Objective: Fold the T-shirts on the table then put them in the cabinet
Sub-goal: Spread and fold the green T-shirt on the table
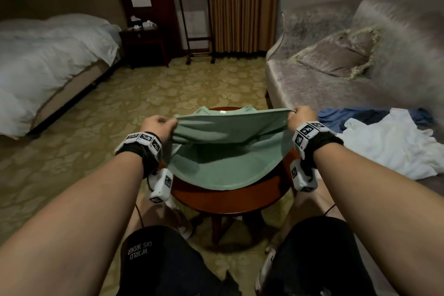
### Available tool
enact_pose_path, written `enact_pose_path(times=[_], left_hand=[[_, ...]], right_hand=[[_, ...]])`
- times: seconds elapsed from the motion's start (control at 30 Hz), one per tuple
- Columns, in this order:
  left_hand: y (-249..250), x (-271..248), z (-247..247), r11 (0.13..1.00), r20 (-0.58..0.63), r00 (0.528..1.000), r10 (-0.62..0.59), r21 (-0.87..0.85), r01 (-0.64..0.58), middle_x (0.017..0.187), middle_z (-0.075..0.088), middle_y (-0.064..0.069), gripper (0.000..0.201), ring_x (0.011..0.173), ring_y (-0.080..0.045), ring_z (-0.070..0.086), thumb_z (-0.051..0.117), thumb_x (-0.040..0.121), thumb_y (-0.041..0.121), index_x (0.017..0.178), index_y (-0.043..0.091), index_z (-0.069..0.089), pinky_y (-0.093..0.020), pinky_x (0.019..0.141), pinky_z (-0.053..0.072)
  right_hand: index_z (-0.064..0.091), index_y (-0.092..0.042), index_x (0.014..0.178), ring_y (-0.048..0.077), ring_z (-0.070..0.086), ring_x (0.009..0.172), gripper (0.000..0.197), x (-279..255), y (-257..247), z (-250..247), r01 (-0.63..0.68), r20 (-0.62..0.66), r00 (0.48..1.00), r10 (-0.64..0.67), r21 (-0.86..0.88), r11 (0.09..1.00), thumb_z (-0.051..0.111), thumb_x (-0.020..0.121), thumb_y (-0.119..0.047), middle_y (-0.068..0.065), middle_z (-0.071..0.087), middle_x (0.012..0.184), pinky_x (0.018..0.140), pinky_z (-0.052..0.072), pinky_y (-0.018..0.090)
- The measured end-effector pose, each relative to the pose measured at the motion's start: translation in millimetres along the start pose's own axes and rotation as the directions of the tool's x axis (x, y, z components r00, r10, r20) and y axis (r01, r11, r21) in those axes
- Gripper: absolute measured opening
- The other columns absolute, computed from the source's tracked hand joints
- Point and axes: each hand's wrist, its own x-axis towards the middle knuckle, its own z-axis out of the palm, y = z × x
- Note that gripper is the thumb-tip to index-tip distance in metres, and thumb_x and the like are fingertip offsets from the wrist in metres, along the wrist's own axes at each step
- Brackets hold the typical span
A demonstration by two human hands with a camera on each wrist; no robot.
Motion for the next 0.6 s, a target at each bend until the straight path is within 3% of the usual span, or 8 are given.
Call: enact_pose_path(times=[0.07,0.17,0.3,0.37,0.43,0.5,0.57,0.6], left_hand=[[-2,-5,-5,0.996,0.172,0.985,0.000,0.082,-0.014,0.096,0.065,-0.003,0.034,0.086,-0.018,0.059,0.074,0.079,0.040,0.099,0.014,0.067,-0.027,0.076,0.044],[-11,-7,-9,0.954,0.353,0.930,-0.100,0.301,-0.012,0.089,0.064,0.000,0.036,0.084,-0.017,0.059,0.082,0.070,0.040,0.094,0.017,0.067,-0.029,0.073,0.046],[-17,-11,-4,0.775,0.345,0.927,-0.148,0.623,-0.108,0.106,0.068,-0.015,0.026,0.094,-0.029,0.063,0.064,0.089,0.018,0.110,0.003,0.068,-0.033,0.079,0.049],[-18,-12,-2,0.795,0.295,0.947,-0.127,0.601,-0.081,0.114,0.064,-0.020,0.027,0.102,-0.033,0.061,0.047,0.096,0.010,0.113,-0.002,0.064,-0.035,0.080,0.046],[-23,-7,2,0.856,0.240,0.964,-0.115,0.516,-0.027,0.115,0.062,-0.025,0.030,0.104,-0.037,0.059,0.041,0.097,0.008,0.112,-0.006,0.063,-0.035,0.078,0.043],[-28,2,7,0.926,0.240,0.962,-0.127,0.378,0.028,0.101,0.064,-0.026,0.028,0.093,-0.037,0.061,0.040,0.096,0.008,0.099,-0.006,0.064,-0.036,0.075,0.047],[-30,7,12,0.967,0.244,0.959,-0.146,0.238,0.087,0.079,0.061,-0.018,0.022,0.075,-0.030,0.059,0.046,0.094,0.007,0.078,0.004,0.061,-0.035,0.069,0.053],[-31,9,15,0.980,0.251,0.953,-0.169,0.144,0.135,0.074,0.059,-0.014,0.019,0.075,-0.029,0.059,0.053,0.090,0.005,0.072,0.008,0.059,-0.039,0.075,0.056]], right_hand=[[0.060,0.000,0.103,0.035,0.055,0.083,0.029,4,5,-2,-0.033,0.014,0.999,0.032,0.023,0.999,0.041,0.099,-0.021,0.021,0.060,0.097,0.067,0.039,0.034],[0.059,0.003,0.108,0.036,0.056,0.094,0.032,4,6,-5,-0.071,0.042,0.997,0.071,0.006,0.997,0.037,0.102,-0.020,0.025,0.059,0.115,0.074,0.041,0.034],[0.049,0.007,0.127,0.038,0.049,0.120,0.037,-1,4,-5,-0.130,0.071,0.989,0.130,0.006,0.991,0.026,0.104,-0.011,0.026,0.049,0.132,0.094,0.042,0.038],[0.053,0.004,0.121,0.039,0.051,0.116,0.034,0,8,-1,-0.086,0.096,0.991,0.089,-0.033,0.996,0.030,0.103,-0.014,0.027,0.051,0.128,0.091,0.043,0.039],[0.053,-0.002,0.102,0.039,0.056,0.105,0.025,5,14,7,-0.087,0.073,0.994,0.086,0.007,0.996,0.038,0.101,-0.022,0.026,0.056,0.118,0.083,0.045,0.040],[0.050,-0.002,0.095,0.037,0.057,0.094,0.026,9,18,14,-0.091,0.092,0.992,0.088,0.027,0.996,0.042,0.100,-0.026,0.025,0.059,0.110,0.075,0.043,0.037],[0.056,0.001,0.103,0.033,0.055,0.084,0.031,10,19,21,-0.102,0.175,0.980,0.097,0.016,0.995,0.046,0.098,-0.028,0.021,0.060,0.101,0.070,0.042,0.034],[0.058,0.003,0.107,0.032,0.055,0.083,0.035,10,18,24,-0.099,0.222,0.970,0.098,-0.007,0.995,0.050,0.097,-0.029,0.020,0.060,0.099,0.067,0.040,0.032]])
